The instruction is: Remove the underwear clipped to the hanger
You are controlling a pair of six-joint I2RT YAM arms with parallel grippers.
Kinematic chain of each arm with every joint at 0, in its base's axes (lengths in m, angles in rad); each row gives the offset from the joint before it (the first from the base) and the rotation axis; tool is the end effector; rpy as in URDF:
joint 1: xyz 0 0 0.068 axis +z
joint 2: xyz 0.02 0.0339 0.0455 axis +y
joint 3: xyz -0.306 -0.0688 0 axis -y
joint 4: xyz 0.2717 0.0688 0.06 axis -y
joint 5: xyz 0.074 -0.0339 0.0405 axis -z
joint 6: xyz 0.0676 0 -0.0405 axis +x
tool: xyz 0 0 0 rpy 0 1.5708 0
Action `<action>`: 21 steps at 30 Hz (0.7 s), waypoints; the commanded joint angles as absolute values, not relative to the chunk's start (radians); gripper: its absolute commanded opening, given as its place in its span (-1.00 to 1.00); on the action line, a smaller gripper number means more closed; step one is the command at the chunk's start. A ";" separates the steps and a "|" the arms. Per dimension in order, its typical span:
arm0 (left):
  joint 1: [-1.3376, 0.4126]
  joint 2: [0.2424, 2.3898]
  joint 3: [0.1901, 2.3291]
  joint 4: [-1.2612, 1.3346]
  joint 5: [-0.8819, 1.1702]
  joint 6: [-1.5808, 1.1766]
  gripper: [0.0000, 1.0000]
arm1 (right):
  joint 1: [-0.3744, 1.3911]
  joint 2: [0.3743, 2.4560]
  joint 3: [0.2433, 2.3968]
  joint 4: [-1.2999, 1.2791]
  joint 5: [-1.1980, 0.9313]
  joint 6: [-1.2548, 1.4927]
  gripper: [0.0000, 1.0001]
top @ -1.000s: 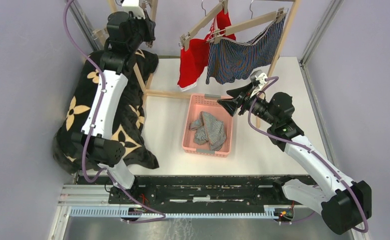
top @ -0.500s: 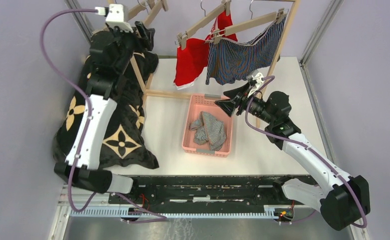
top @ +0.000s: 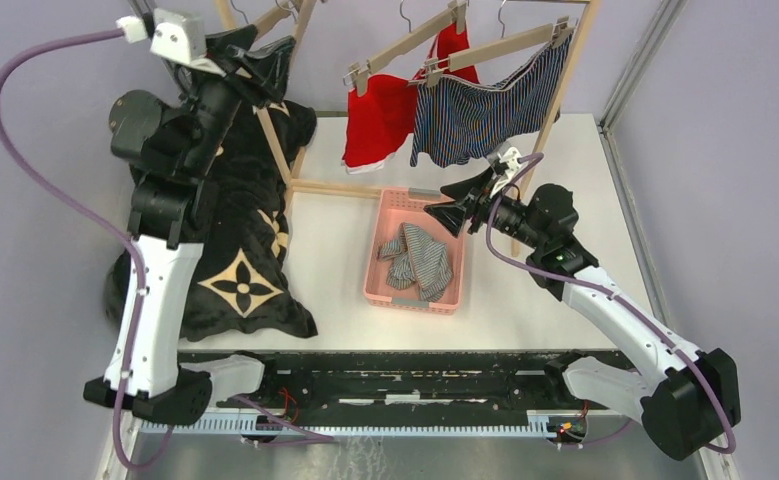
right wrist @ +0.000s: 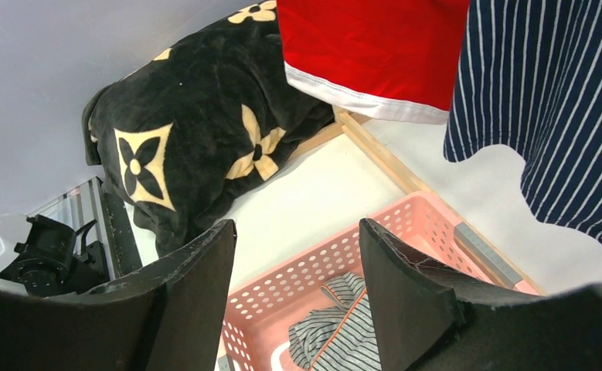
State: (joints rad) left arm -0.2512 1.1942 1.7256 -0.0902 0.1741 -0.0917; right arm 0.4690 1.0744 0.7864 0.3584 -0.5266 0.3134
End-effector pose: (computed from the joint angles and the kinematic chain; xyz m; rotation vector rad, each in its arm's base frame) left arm 0.2280 -0.0706 0.6475 0.2462 1.1189 -0.4032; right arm 0.2379 0.1586 0.3722 -0.5621 1.4962 1.0107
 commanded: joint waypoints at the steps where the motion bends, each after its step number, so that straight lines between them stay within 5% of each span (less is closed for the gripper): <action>1: -0.319 1.334 1.844 -0.135 0.268 -0.071 0.33 | 0.483 1.048 0.792 0.409 -0.538 0.320 0.35; 11: -0.408 1.622 2.177 -0.299 0.262 0.025 0.33 | 0.493 1.007 0.786 0.355 -0.493 0.295 0.36; 21: -0.412 1.690 2.181 -0.261 0.274 0.036 0.34 | 0.498 0.997 0.782 0.343 -0.492 0.282 0.36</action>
State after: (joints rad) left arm -0.4065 1.6768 2.1284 -0.3073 0.2470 -0.0334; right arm 0.4911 1.0241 0.7856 0.3176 -0.5106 0.2981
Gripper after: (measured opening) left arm 0.671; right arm 0.681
